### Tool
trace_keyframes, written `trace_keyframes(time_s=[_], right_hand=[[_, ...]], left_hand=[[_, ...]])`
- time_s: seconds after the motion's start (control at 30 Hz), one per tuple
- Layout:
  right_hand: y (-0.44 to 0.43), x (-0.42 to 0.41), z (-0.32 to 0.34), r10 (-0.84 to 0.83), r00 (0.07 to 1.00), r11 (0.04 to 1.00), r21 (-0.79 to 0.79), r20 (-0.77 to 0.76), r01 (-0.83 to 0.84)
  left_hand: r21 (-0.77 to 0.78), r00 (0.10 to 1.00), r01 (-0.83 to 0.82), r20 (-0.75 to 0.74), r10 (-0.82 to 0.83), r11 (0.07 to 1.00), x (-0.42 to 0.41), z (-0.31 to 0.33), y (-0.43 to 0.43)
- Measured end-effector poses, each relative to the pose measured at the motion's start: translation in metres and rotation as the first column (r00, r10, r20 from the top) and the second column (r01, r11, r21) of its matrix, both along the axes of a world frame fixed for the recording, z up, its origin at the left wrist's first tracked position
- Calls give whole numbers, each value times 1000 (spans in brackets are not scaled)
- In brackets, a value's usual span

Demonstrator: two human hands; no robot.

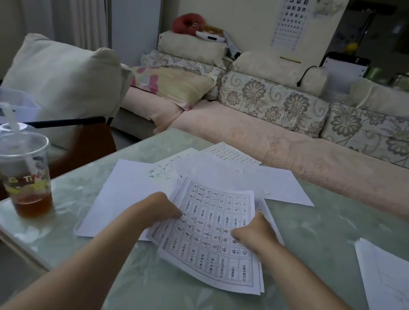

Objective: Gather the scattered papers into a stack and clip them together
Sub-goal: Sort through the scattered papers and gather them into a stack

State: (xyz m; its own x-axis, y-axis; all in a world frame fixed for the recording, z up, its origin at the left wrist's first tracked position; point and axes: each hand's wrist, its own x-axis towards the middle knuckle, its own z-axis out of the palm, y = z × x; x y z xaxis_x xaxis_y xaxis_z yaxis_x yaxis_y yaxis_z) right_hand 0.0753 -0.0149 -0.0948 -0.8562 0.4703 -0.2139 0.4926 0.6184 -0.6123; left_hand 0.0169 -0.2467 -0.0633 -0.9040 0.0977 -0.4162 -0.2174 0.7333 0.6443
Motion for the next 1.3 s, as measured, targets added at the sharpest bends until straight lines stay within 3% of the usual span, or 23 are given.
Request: trace_keyframes(time_s=[0.1, 0.17, 0.23, 0.33, 0.4, 0.53, 0.63, 0.77, 0.87, 1.0, 1.13, 1.2, 1.3], right_hand=[[3, 6, 5, 53, 996, 990, 127, 73, -62], [6, 11, 7, 113, 984, 936, 318, 139, -153], [9, 15, 8, 234, 961, 891, 364, 147, -272], [11, 14, 12, 347, 920, 842, 372, 183, -391], [14, 7, 15, 348, 926, 826, 418, 150, -378], [33, -20, 23, 316, 949, 849, 444, 9, -287], [55, -52, 30, 280, 959, 878, 416, -40, -239], [82, -100, 28, 250, 968, 901, 368, -13, -228], [92, -133, 23, 236, 968, 906, 341, 82, -250], [98, -164, 21, 162, 939, 877, 393, 302, -278], [103, -184, 30, 142, 921, 932, 265, 364, -249], [106, -189, 30, 147, 936, 931, 274, 319, -239], [106, -191, 32, 174, 982, 933, 306, 75, -188]], left_hand=[[94, 997, 15, 69, -22, 995, 5, 2, -1], [-42, 989, 131, 75, -128, 991, 7, 5, -1], [-256, 977, 215, 55, -208, 942, 11, 10, 0], [-457, 957, 112, -189, -219, 883, 7, 9, 2], [-392, 899, 26, -394, -193, 920, 1, 1, 7], [-272, 751, 136, -599, -278, 953, -12, -14, 25], [-360, 717, 195, -583, -383, 912, -27, -25, 39], [-395, 744, 358, -427, -514, 846, -49, -36, 57], [-396, 770, 416, -326, -549, 819, -58, -44, 67], [-433, 758, 388, -352, -549, 813, -66, -53, 71], [-436, 748, 365, -388, -538, 822, -68, -55, 70], [-431, 742, 359, -406, -533, 828, -67, -55, 69], [-413, 741, 354, -424, -521, 839, -65, -55, 69]])
